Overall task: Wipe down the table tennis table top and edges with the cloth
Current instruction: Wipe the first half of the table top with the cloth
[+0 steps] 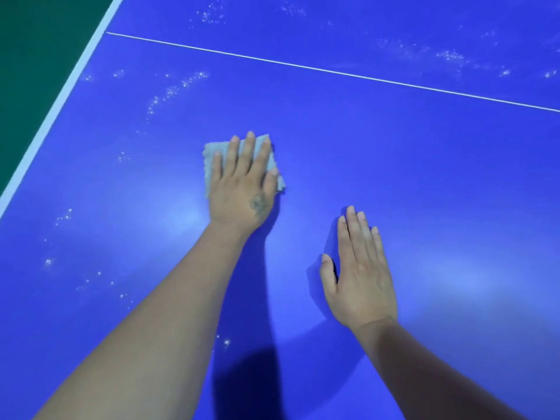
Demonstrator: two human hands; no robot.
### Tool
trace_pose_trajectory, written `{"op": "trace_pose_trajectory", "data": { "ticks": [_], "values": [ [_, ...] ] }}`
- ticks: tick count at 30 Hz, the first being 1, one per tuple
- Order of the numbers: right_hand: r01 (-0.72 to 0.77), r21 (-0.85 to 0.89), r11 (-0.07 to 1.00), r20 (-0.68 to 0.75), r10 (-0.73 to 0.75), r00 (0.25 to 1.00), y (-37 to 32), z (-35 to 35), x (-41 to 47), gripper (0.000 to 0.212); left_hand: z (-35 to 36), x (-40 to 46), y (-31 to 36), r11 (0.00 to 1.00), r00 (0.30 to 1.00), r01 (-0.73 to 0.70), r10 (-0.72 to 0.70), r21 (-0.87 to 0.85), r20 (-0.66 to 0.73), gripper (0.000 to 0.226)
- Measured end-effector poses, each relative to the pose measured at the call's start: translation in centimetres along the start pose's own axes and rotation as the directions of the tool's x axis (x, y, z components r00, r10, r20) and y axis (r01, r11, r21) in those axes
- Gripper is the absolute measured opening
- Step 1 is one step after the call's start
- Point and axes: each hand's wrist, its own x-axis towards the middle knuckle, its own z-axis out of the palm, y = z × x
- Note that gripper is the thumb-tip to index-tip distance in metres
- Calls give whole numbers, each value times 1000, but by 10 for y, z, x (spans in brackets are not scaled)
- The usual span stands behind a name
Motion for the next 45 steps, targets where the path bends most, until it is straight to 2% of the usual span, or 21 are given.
{"op": "trace_pose_trajectory", "data": {
  "ticks": [3,10,14,18,20,24,31,33,37,42,44,45],
  "values": [
    [-2,-16,1000,7,2,1000,-2,-1,0,71,-15,-57,-20,997,997,79,-79,20,24,61],
    [-6,-26,1000,17,7,1000,-5,-4,1,73,-22,-178,35,1000,993,-11,10,14,118,64],
    [-21,-29,999,28,22,999,-6,-7,2,69,-8,-166,81,995,989,-96,98,-22,107,61],
    [-10,-28,1000,17,10,1000,-5,-7,2,68,-5,-115,73,988,978,-157,157,-9,138,63],
    [-5,-37,999,13,5,1000,-4,-6,1,68,-7,-96,50,993,983,-122,120,7,140,65],
    [-15,-44,999,14,15,1000,-5,-7,1,68,-15,-85,0,999,991,41,-41,5,130,62],
    [-16,-63,998,14,17,1000,-7,-9,0,68,-29,-156,-13,991,984,127,-129,31,123,63],
    [-15,-68,998,11,16,1000,-7,-8,1,67,-28,-181,4,995,988,85,-90,47,122,63],
    [-10,-73,997,12,11,1000,-7,-8,1,65,-20,-206,44,995,988,-89,83,34,133,61],
    [-13,-47,999,-14,12,1000,-8,-8,0,63,-5,-144,54,958,950,-288,286,-6,127,60],
    [-11,-35,999,-30,10,999,-8,-7,1,64,-3,-107,42,953,942,-304,301,-1,148,62],
    [-11,-23,1000,-42,10,999,-8,-7,1,64,-5,-91,32,963,951,-268,264,4,159,65]
  ]
}}
